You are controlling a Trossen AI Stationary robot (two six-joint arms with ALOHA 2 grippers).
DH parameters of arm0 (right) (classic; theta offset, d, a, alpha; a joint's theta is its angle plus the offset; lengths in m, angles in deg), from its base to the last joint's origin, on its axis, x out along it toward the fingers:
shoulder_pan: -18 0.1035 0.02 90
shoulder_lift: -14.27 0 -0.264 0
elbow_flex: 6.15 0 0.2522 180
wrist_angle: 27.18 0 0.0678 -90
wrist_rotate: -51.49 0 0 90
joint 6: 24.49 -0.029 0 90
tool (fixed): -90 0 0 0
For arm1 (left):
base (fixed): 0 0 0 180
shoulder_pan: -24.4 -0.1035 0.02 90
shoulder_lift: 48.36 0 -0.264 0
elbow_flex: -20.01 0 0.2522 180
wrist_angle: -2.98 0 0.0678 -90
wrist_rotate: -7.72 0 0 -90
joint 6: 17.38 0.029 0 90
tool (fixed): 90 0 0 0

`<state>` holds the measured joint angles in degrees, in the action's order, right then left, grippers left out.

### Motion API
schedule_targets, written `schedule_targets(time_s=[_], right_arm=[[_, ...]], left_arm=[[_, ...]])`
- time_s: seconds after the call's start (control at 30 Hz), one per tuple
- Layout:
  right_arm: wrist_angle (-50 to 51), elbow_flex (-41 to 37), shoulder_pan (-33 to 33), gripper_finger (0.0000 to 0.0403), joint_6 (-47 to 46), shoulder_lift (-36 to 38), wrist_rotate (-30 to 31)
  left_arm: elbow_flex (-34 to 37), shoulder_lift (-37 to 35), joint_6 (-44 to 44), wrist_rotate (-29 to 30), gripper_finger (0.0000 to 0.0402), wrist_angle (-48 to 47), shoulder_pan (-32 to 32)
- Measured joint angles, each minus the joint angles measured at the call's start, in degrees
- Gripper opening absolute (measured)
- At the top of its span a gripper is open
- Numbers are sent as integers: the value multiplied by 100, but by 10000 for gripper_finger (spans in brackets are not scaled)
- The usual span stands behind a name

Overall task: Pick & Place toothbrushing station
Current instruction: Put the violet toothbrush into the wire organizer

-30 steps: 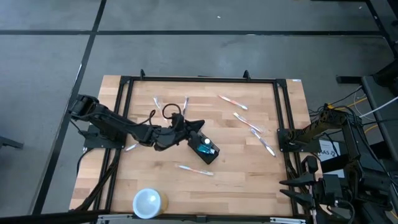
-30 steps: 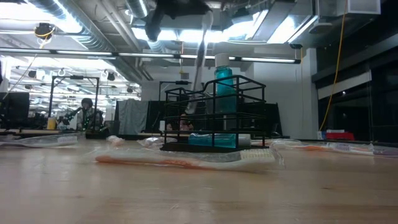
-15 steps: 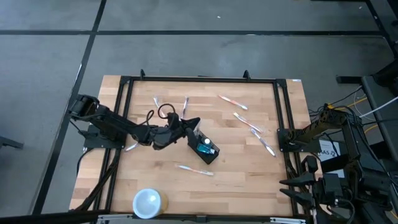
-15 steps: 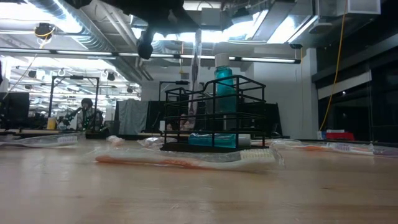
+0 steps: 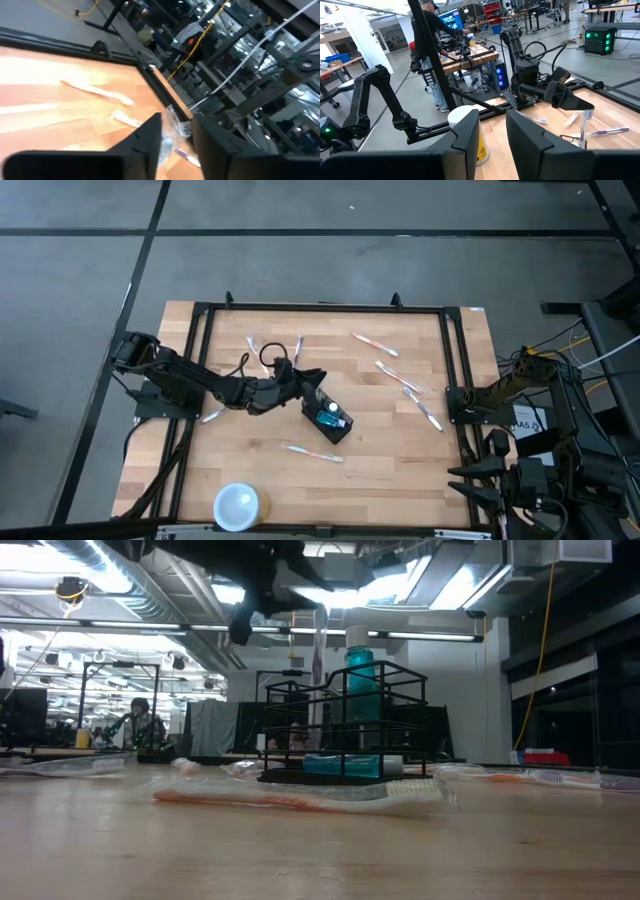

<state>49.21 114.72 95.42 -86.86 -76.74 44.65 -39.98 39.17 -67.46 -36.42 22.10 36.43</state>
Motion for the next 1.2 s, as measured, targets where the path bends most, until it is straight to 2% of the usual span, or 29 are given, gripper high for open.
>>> schedule_targets(time_s=[0.2,0.33,0.47,0.57,0.67,0.83,0.93,1.0,1.07,1.2], right_arm=[[-2,0,0,100,-2,0,-2],[-2,0,0,100,-16,0,-2],[0,0,-4,100,-2,0,-2],[0,0,-9,100,-7,0,-2],[0,0,-11,100,-22,0,-4],[-3,0,-11,100,-87,0,-36],[-2,0,-11,100,-127,0,-66],[0,0,-11,100,-124,0,-66],[0,0,-13,100,-69,0,-56],[12,0,-59,100,18,0,-17]], left_arm=[[1,-33,5,-4,181,-4,-97],[-117,-97,213,-267,205,118,-142],[-173,-81,256,-358,209,-60,-129],[-235,-114,294,-184,206,-306,-149],[-236,-141,347,-377,206,-407,-208],[-246,-481,400,306,205,-1438,-206],[-252,-839,290,614,203,-2495,-409],[-252,-1025,-217,379,196,-3376,-682],[-252,-1116,-591,-160,186,-4110,-1007],[-248,-1090,-785,-1282,168,-4732,-1688]])
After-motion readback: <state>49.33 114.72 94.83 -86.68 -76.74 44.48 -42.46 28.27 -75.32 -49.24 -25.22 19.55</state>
